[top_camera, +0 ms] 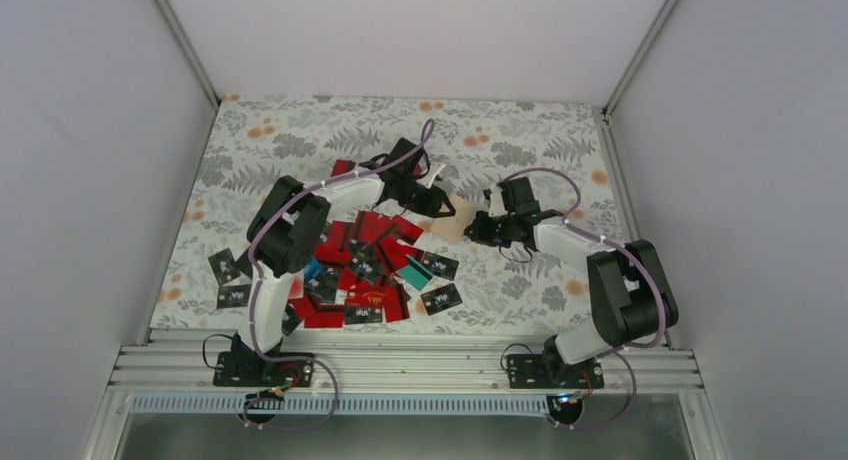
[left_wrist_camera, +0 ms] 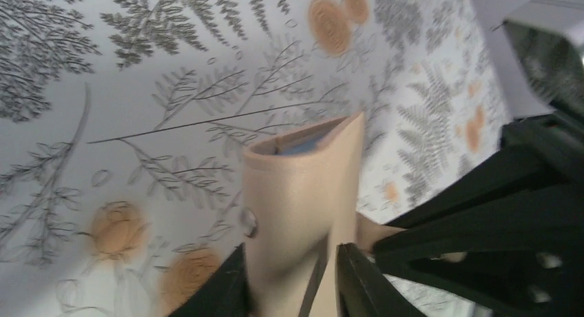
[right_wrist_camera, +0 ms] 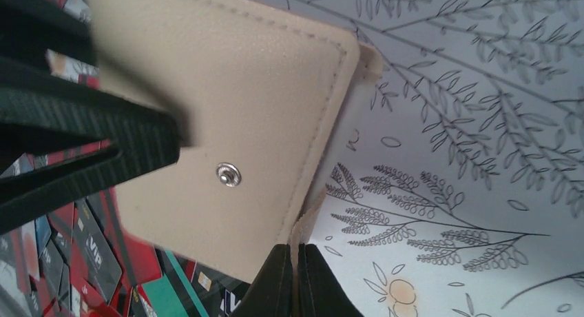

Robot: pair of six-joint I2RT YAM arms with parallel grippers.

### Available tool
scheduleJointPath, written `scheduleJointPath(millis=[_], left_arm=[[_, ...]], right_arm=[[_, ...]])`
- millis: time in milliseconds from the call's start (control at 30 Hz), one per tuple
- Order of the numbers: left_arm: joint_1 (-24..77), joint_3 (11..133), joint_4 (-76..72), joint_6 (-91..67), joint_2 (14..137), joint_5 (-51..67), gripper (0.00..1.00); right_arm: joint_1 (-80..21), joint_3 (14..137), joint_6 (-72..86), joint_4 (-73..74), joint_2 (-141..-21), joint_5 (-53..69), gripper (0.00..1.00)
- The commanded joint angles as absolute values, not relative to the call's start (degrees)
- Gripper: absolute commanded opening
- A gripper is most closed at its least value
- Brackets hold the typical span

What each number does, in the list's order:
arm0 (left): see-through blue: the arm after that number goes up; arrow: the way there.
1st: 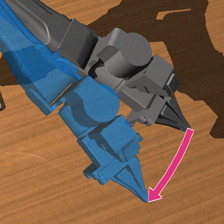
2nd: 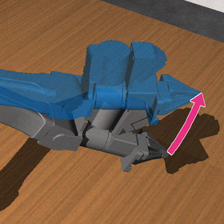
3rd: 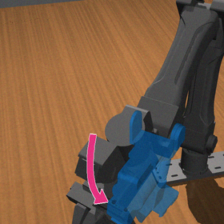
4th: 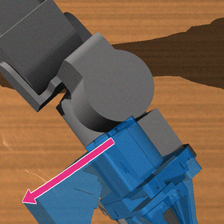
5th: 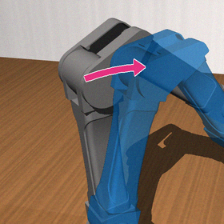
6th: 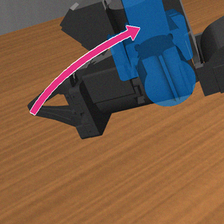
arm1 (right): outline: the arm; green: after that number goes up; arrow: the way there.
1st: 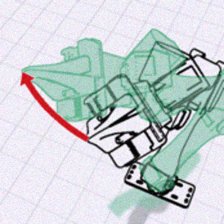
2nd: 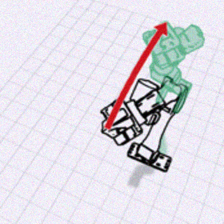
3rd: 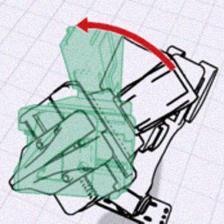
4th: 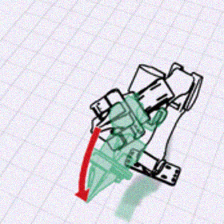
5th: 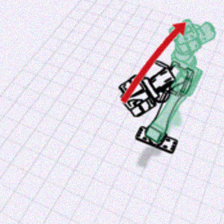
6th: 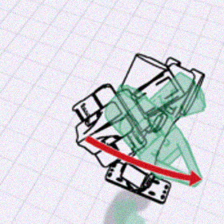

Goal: Put the credit cards into the card holder

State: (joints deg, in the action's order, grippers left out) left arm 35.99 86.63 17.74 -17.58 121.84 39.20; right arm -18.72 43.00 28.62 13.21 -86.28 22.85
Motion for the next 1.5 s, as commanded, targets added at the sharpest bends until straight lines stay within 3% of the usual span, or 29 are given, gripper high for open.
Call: scheduleJointPath(millis=[0, 233, 400, 867, 1467], left_arm=[[35.08, 88.46, 18.31, -16.95, 122.93, 36.17, 0.37], [35.77, 86.14, 20.21, -13.18, 118.57, 25.91, 0.80], [38.17, 81.36, 19.41, -10.55, 112.98, 18.90, 0.93], [42.34, 74.90, 16.95, -3.44, 108.63, 14.76, 0.91], [44.26, 77.35, 17.76, -2.76, 113.74, 12.42, 0.83]], right_arm=[[-18.26, 42.51, 27.13, 13.28, -88.25, 27.46, 0.04], [-17.95, 42.61, 26.06, 12.87, -90.41, 28.67, 0.04], [-17.52, 42.53, 25.66, 12.02, -89.72, 30.61, 0.04], [-17.42, 44.77, 25.60, 13.68, -86.81, 31.44, 0.04], [-17.46, 45.94, 24.87, 15.30, -86.53, 31.55, 0.04]])
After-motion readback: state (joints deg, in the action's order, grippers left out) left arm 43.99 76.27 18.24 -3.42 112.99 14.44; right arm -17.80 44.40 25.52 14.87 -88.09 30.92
